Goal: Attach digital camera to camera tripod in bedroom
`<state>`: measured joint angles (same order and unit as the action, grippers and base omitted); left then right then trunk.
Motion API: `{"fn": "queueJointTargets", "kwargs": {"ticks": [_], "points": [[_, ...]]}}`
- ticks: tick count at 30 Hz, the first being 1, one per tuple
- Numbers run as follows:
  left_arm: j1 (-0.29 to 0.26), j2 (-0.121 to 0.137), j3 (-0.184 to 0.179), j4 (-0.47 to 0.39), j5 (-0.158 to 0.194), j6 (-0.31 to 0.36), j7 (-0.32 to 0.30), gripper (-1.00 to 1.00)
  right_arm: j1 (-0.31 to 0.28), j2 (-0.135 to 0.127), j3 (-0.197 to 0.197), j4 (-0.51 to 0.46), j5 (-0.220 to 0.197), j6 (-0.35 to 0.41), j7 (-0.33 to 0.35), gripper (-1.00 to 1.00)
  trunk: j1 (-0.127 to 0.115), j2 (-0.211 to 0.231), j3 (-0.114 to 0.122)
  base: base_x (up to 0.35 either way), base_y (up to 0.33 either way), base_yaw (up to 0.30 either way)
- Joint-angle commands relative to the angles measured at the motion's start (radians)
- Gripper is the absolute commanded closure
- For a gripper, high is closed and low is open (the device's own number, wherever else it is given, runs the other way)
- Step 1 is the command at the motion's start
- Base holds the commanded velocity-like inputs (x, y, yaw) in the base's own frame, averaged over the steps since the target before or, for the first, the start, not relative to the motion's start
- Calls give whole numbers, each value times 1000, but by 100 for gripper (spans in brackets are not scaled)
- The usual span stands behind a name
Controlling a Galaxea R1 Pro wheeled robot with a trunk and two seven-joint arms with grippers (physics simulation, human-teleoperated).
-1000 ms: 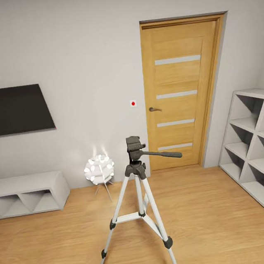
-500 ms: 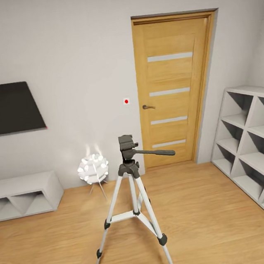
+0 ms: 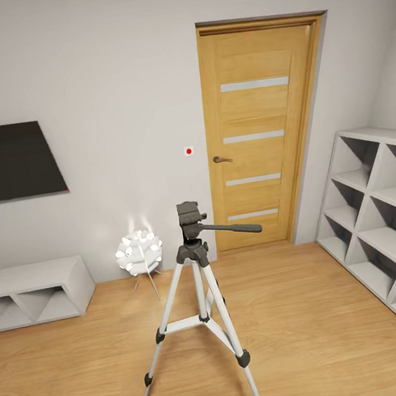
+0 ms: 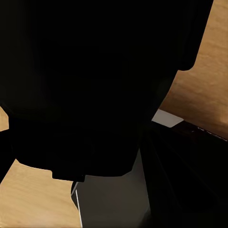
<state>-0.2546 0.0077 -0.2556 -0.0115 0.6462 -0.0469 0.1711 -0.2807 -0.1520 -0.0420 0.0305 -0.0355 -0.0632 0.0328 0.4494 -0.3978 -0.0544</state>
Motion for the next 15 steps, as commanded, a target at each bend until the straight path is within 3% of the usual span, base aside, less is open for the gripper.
{"fn": "queueJointTargets", "kwargs": {"ticks": [1,15], "points": [[0,0,-9,0,6,-1,2,100,-2,0,-4,3,-4,-7,3,-100,1,-2,-3,0,0,-1],[-1,0,-9,-1,6,-1,2,100,-2,0,-4,3,-3,-9,-3,-100,1,-2,-24,0,0,0]]}}
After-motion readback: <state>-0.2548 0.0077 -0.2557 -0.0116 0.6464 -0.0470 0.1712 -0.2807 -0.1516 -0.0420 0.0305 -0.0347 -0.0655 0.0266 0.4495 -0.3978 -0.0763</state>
